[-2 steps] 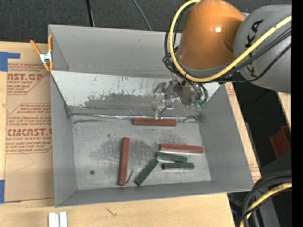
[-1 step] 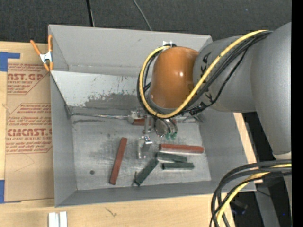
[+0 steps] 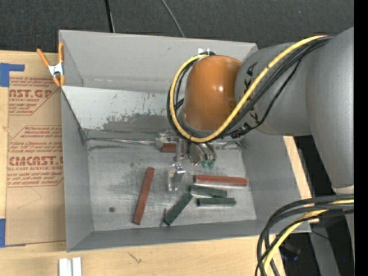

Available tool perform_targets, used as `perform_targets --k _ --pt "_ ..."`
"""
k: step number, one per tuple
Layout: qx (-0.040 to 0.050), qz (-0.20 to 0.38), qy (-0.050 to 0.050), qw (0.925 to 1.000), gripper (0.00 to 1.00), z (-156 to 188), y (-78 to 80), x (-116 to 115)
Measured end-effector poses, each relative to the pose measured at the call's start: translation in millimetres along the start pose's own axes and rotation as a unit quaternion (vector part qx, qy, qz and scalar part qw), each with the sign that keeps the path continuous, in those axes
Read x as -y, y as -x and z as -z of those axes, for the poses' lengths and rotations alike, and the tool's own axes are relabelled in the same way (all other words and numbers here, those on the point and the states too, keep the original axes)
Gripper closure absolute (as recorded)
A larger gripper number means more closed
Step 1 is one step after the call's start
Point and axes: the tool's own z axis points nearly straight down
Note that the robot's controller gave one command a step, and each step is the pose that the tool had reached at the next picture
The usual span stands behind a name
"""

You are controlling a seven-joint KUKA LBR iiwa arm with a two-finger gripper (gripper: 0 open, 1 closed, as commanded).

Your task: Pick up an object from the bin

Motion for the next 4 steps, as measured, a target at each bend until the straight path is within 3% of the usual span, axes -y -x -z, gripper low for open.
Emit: perform_targets --k 1,2,3,4 --pt "-0.0038 0.128 0.000 0.9918 1.00 -69.7 -22.5 -35.7" --pt "-0.0034 0.128 0.000 0.9918 1.00 -69.7 -22.3 -35.7" --pt "0.0004 0.100 0.000 0.9950 1.00 57.1 -28.8 -32.9" --pt "0.0003 0.100 0.000 0.9950 1.00 57.0 -28.9 -32.9"
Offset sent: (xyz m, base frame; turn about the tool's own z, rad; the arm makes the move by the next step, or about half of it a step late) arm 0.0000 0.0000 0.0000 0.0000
